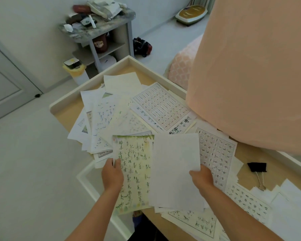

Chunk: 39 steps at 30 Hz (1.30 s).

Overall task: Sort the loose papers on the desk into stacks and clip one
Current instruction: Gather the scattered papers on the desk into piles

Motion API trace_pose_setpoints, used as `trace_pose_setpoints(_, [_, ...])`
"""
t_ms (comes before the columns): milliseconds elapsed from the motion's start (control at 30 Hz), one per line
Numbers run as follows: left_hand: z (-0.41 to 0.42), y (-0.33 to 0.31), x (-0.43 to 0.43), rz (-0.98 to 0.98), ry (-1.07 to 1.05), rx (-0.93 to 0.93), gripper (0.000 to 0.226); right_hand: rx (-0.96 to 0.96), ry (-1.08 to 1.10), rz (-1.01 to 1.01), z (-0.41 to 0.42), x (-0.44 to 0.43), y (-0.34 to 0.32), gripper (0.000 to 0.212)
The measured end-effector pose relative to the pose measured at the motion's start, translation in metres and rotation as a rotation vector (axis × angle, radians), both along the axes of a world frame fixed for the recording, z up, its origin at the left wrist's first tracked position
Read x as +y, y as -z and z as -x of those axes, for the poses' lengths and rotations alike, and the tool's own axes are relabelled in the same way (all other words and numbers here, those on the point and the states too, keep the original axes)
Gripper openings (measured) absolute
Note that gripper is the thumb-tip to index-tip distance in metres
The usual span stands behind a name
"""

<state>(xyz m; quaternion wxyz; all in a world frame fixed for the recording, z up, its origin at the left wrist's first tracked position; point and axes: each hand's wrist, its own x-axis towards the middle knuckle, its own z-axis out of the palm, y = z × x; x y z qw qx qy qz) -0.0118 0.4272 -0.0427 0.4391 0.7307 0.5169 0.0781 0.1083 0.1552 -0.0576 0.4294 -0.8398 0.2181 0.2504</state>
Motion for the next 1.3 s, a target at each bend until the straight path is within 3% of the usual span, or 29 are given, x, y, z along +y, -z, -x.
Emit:
trace_pose_setpoints(67, [-0.001,-0.004,0.006,0.017,0.048,-0.033,0.031,0.050,-0.027,-0.111,-0.003,0.006,-0.004,0.026])
trace_pose_setpoints(200, [-0.014,-0.009,0.006,0.285,0.080,-0.087,0.010,0.131,-0.129,-0.284,0.000,0.033,-0.012,0.032])
trace_pose_setpoints(333, [-0.022,-0.005,0.007,0.506,0.180,-0.098,0.031,0.098,-0.252,-0.221,0.010,0.062,-0.019,0.031])
trace_pose_setpoints(467, [-0.025,-0.010,0.012,0.539,0.273,-0.138,0.043,0.048,-0.296,-0.259,0.015,0.072,-0.025,0.030])
trace_pose_setpoints(567, [-0.033,-0.029,0.023,0.899,0.307,-0.257,0.039,-0.028,-0.199,-0.382,0.008,0.063,-0.036,0.050])
trace_pose_setpoints(633, [-0.046,-0.048,0.029,1.022,0.379,-0.286,0.042,-0.007,-0.129,-0.515,-0.003,0.050,-0.049,0.063])
trace_pose_setpoints(733, [-0.074,-0.066,0.021,1.086,0.535,-0.306,0.053,0.139,-0.139,-0.714,-0.021,0.022,-0.065,0.048])
trace_pose_setpoints(800, [-0.098,-0.063,0.003,0.980,0.605,-0.229,0.047,0.178,-0.132,-0.740,-0.027,0.002,-0.067,0.039])
trace_pose_setpoints(1000, [-0.147,-0.019,-0.092,0.384,0.671,0.088,0.029,-0.001,0.252,-0.247,-0.021,-0.069,-0.035,0.035])
trace_pose_setpoints(1100, [-0.149,0.001,-0.142,0.043,0.948,0.332,0.052,-0.033,0.301,0.013,-0.012,-0.094,-0.017,0.035])
trace_pose_setpoints(1167, [-0.146,0.004,-0.166,-0.067,0.965,0.379,0.070,-0.013,0.282,0.164,-0.010,-0.108,-0.008,0.044])
trace_pose_setpoints(1233, [-0.142,0.004,-0.178,-0.047,0.886,0.337,0.079,0.026,0.328,0.124,-0.013,-0.119,0.001,0.059])
trace_pose_setpoints(1300, [-0.141,0.007,-0.185,-0.032,0.870,0.332,0.085,0.079,0.437,-0.070,-0.016,-0.123,0.006,0.076])
